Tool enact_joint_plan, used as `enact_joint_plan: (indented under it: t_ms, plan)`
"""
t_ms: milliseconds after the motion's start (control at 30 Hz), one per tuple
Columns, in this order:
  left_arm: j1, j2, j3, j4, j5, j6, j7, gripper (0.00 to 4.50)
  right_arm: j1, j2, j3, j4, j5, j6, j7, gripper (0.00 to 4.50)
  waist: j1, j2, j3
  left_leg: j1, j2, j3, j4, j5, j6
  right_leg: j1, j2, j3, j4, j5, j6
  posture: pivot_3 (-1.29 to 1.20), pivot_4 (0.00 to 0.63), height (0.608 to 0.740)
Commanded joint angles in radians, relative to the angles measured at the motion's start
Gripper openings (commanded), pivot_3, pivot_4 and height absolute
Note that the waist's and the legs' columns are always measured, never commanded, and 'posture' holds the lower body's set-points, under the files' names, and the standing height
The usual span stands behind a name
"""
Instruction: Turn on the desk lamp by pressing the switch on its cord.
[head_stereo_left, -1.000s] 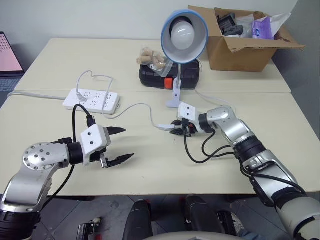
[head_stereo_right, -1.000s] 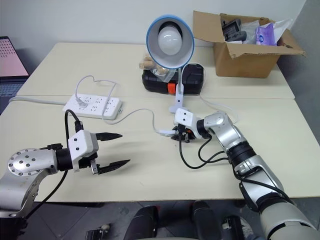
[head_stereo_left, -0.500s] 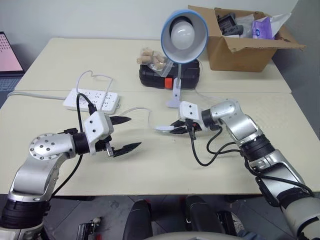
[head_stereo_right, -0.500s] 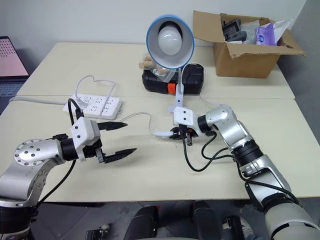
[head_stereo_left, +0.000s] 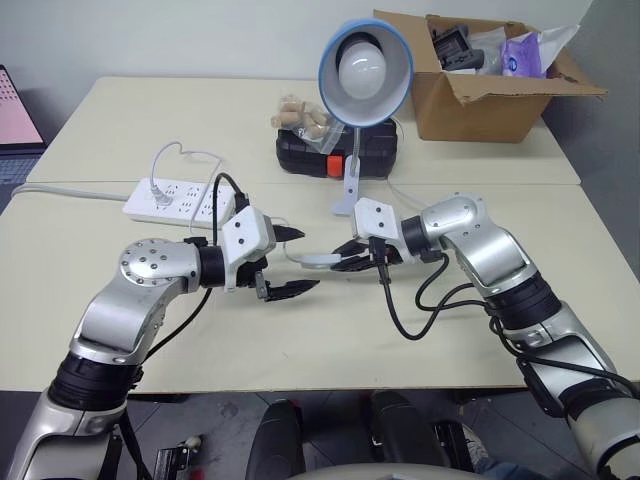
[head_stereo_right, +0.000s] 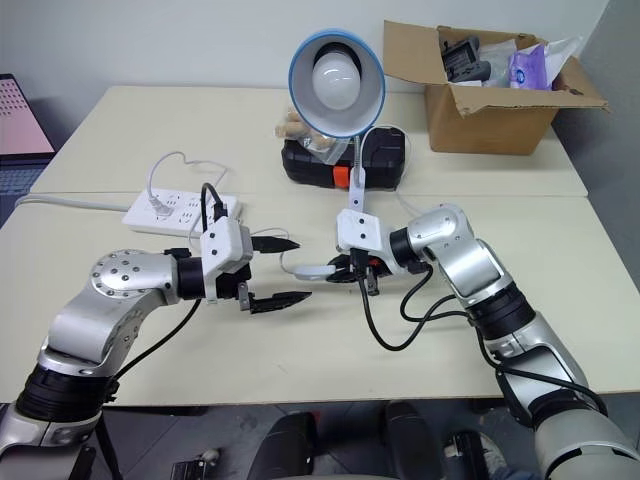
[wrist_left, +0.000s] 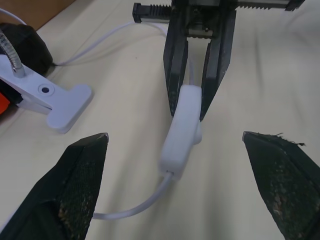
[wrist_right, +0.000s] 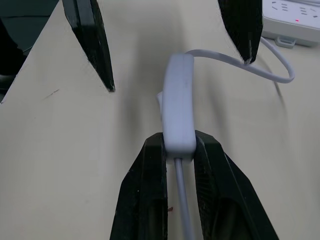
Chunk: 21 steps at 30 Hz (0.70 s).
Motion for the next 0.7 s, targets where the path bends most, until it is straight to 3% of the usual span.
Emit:
enact_joint_plan:
  t_ms: [33,400,700]
  plan:
    - [-0.016,-0.003,-0.003,0.016,0.027,-0.042,-0.014,4.50,-0.009,-0.001,-0.019,-0.048,0.021,0.003,-0.007,0.37,0.000,0.000,0.000,0.000,0.000,0.000,0.000,0.000,0.000,0.000,0.000,0.000,0.000,0.000,0.000,0.00,0.150,0.740]
    - [-0.031,-0.047,-0.006,0.036,0.037,-0.053,-0.011,4.50,-0.014,-0.001,-0.014,-0.049,0.021,0.000,-0.005,0.37,0.001,0.000,0.000,0.000,0.000,0.000,0.000,0.000,0.000,0.000,0.000,0.000,0.000,0.000,0.000,0.00,0.150,0.740]
    - [-0.052,-0.075,-0.021,0.070,0.070,-0.075,-0.015,2.85,-0.014,-0.003,-0.011,-0.051,0.019,-0.005,0.000,0.37,0.001,0.000,0.000,0.000,0.000,0.000,0.000,0.000,0.000,0.000,0.000,0.000,0.000,0.000,0.000,0.00,0.150,0.740]
